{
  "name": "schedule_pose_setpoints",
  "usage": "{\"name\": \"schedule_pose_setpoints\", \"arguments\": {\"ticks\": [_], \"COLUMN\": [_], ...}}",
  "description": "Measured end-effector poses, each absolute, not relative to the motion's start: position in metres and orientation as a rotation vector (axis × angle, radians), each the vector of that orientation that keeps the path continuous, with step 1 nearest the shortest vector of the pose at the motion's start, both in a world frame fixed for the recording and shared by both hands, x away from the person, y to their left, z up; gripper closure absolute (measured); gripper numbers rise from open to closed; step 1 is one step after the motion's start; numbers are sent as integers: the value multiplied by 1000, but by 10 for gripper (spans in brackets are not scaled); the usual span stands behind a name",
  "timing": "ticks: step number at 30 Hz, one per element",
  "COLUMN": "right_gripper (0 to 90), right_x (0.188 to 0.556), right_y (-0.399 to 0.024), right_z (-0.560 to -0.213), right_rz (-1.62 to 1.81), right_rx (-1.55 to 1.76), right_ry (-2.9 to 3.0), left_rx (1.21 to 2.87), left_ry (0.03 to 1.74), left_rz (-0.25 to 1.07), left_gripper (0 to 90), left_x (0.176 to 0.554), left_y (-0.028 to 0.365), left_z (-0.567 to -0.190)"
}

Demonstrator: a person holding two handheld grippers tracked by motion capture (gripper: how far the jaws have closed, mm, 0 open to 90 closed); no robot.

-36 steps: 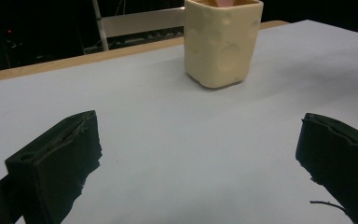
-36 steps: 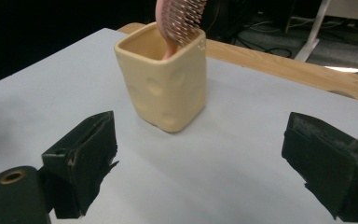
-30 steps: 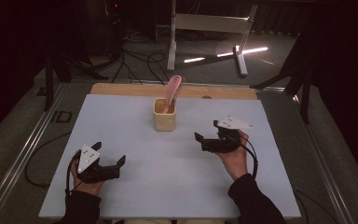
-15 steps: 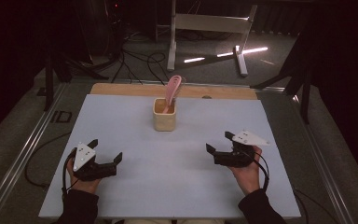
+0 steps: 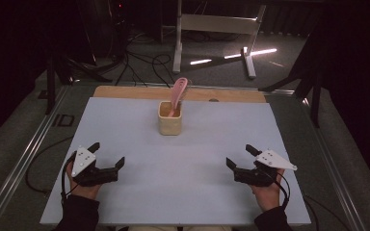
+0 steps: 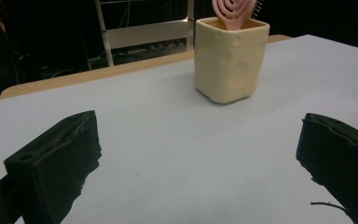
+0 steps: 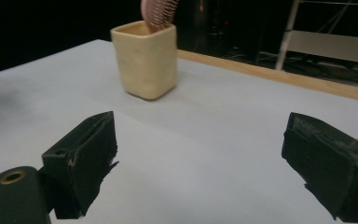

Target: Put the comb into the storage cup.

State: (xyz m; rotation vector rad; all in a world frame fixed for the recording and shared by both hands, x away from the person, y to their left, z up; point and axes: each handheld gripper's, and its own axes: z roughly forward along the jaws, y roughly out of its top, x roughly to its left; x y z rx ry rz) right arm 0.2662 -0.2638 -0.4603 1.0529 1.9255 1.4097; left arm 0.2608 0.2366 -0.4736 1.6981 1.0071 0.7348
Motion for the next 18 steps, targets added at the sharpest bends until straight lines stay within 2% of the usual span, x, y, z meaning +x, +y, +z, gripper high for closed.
{"name": "schedule_pose_setpoints", "arguments": {"ticks": [12, 18], "right_gripper": [101, 101], "right_x": [253, 254], "right_y": [-290, -290], "right_z": [-467, -471], "right_rz": [1387, 1362], "right_rx": [1114, 1118], "right_ry": [1831, 1834], "left_rx": [1722, 1708], "left_ry": [1002, 1023], "left_rz": [775, 790], "left_gripper": [3, 3], "left_x": [257, 256], "left_y": [235, 239], "left_z": [-478, -479]}}
